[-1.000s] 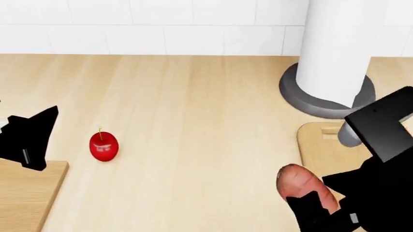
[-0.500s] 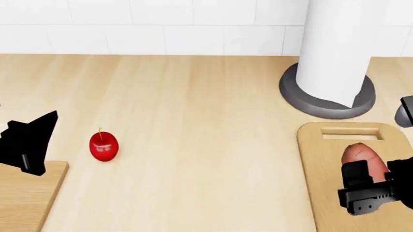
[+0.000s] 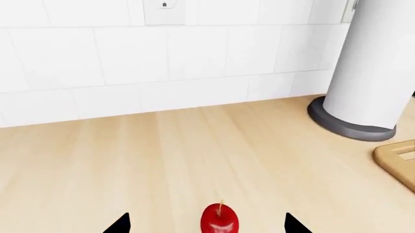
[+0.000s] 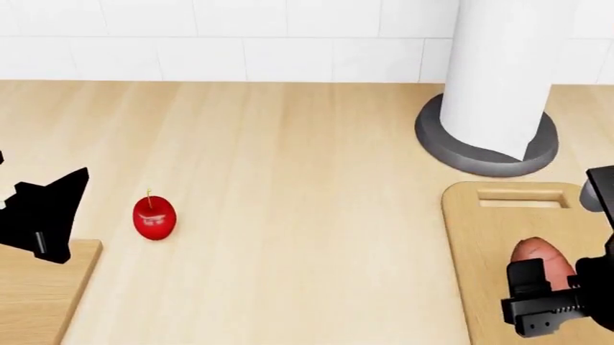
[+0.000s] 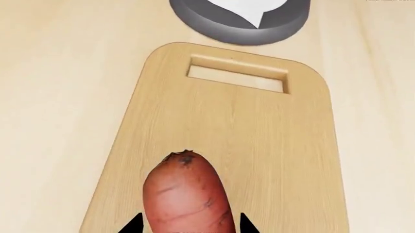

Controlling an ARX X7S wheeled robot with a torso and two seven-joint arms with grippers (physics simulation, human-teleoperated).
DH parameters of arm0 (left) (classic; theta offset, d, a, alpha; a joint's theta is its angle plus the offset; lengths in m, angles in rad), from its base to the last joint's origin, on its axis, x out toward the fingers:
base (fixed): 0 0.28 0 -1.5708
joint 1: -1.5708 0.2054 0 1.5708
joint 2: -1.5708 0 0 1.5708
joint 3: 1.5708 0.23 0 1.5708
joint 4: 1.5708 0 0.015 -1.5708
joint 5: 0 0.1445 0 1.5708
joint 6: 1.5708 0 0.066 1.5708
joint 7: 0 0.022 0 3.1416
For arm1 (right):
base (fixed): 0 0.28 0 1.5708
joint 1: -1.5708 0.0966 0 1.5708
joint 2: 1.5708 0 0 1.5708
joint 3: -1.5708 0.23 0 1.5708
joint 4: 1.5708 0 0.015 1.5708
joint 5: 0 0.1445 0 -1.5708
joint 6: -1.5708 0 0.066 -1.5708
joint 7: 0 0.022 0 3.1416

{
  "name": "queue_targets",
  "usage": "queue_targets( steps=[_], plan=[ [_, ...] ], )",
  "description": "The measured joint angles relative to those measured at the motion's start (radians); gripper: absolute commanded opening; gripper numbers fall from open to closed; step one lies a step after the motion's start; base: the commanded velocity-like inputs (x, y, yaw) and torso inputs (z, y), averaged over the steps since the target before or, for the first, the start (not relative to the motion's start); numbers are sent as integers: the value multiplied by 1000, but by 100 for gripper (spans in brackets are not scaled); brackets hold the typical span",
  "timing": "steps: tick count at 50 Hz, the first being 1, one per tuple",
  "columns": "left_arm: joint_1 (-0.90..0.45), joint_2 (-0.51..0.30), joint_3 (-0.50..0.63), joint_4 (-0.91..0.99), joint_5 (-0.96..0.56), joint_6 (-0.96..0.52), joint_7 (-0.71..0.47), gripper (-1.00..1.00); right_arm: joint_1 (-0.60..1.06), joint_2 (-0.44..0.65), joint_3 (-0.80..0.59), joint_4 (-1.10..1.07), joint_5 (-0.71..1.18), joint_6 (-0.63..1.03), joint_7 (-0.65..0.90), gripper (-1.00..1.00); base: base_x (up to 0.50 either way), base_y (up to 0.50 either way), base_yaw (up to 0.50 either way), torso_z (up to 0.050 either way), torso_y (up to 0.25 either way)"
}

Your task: Place the cherry and the sweet potato on separate cutting boards.

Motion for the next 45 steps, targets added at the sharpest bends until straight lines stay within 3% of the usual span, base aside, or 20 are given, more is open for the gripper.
queue_targets(
  steps=[2, 3, 30, 45],
  plan=[
    [0, -1, 1, 0, -1, 1, 0, 100, 2, -1, -3, 2, -2, -1, -2, -100, 0, 0, 0, 0, 0],
    [1, -1, 1, 1, -2, 1, -1, 100, 3, -1, -4, 3, -3, -2, -3, 100, 0, 0, 0, 0, 0],
    [-36, 18, 50, -27, 20, 23, 12, 100, 66, 10, 25, -76, 26, 5, 33, 100, 0, 0, 0, 0, 0],
    [-109, 113, 173, -148, 104, 61, 54, 100, 65, 16, 148, -204, 133, -12, 141, 100, 0, 0, 0, 0, 0]
  ],
)
